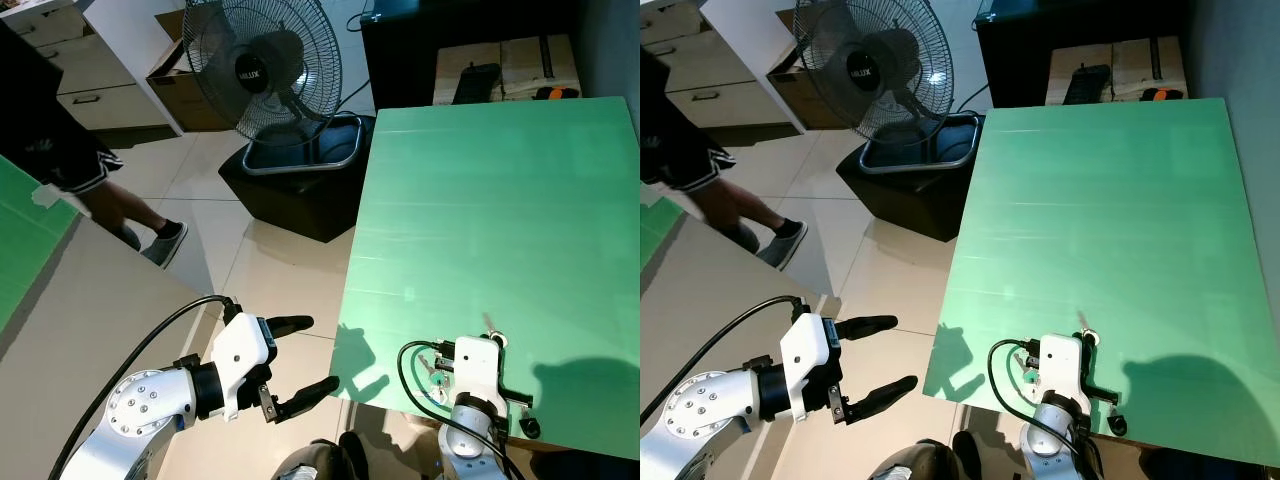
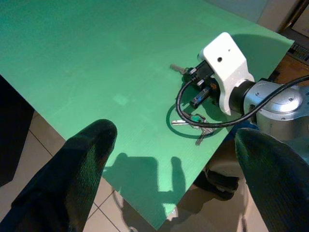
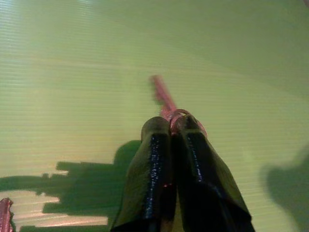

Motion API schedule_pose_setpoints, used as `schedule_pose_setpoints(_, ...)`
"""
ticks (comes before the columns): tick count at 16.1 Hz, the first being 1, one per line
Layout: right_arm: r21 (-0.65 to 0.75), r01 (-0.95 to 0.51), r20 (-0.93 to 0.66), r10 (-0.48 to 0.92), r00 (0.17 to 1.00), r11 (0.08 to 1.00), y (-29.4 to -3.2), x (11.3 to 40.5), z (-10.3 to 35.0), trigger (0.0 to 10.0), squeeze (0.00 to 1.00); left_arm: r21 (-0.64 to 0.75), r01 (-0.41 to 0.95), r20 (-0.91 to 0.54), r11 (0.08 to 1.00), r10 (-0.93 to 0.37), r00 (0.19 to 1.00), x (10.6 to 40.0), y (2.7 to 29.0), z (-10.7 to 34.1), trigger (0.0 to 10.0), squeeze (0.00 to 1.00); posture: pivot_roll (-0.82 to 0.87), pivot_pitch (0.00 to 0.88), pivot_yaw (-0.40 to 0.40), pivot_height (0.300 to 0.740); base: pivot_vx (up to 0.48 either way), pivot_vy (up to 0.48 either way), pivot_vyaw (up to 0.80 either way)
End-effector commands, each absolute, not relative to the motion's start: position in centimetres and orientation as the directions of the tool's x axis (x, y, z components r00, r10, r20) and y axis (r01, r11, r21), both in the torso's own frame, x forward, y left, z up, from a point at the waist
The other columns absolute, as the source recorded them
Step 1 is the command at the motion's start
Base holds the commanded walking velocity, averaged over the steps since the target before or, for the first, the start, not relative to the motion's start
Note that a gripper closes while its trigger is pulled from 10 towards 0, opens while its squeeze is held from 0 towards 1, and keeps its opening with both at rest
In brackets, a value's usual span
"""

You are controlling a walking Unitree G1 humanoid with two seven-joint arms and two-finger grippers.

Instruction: Hang keys on a hook

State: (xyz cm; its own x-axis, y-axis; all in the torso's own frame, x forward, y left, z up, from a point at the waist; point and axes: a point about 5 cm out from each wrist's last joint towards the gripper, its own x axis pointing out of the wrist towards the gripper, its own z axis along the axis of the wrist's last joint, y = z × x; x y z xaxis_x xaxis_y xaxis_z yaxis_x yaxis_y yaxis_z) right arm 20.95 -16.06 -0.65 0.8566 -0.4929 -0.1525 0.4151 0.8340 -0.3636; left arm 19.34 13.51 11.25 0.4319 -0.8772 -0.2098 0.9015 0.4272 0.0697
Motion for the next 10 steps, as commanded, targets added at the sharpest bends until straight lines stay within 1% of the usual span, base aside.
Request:
schedule_pose_setpoints(1,-0.347,0.405,-0.206,-0.490,0.847,0.846,-15.3,20.2,-1.4,0.0,0.00,0.070,0.896,-0.229,0.437,-0.868,0.441,19.3,14.2,11.3,10.0,0.00,-0.07,0.223,0.334,0.740,0.000,0.000,0.00)
schedule_pose_setpoints(2,-0.345,0.409,-0.196,-0.491,0.849,0.845,-15.3,20.2,-1.2,0.0,0.00,0.070,0.896,-0.230,0.437,-0.867,0.441,19.3,14.2,11.3,10.0,0.00,-0.07,0.223,0.334,0.740,0.000,0.000,0.00)
schedule_pose_setpoints(3,-0.351,0.415,-0.146,-0.487,0.861,0.839,-15.2,20.6,-0.4,0.0,0.00,0.068,0.897,-0.231,0.437,-0.868,0.440,19.3,14.2,11.3,10.0,0.00,-0.07,0.224,0.332,0.740,0.000,0.000,0.00)
schedule_pose_setpoints(6,-0.341,0.429,-0.072,-0.478,0.876,0.837,-15.2,21.4,1.2,0.0,0.00,0.061,0.898,-0.229,0.436,-0.869,0.438,19.3,14.1,11.1,10.0,0.00,-0.08,0.225,0.328,0.740,0.000,0.000,0.00)
schedule_pose_setpoints(10,-0.332,0.442,-0.015,-0.473,0.881,0.833,-15.5,22.1,2.6,0.0,0.00,0.060,0.896,-0.225,0.440,-0.868,0.442,19.4,14.0,11.1,10.0,0.00,-0.08,0.224,0.324,0.740,0.000,0.000,0.00)
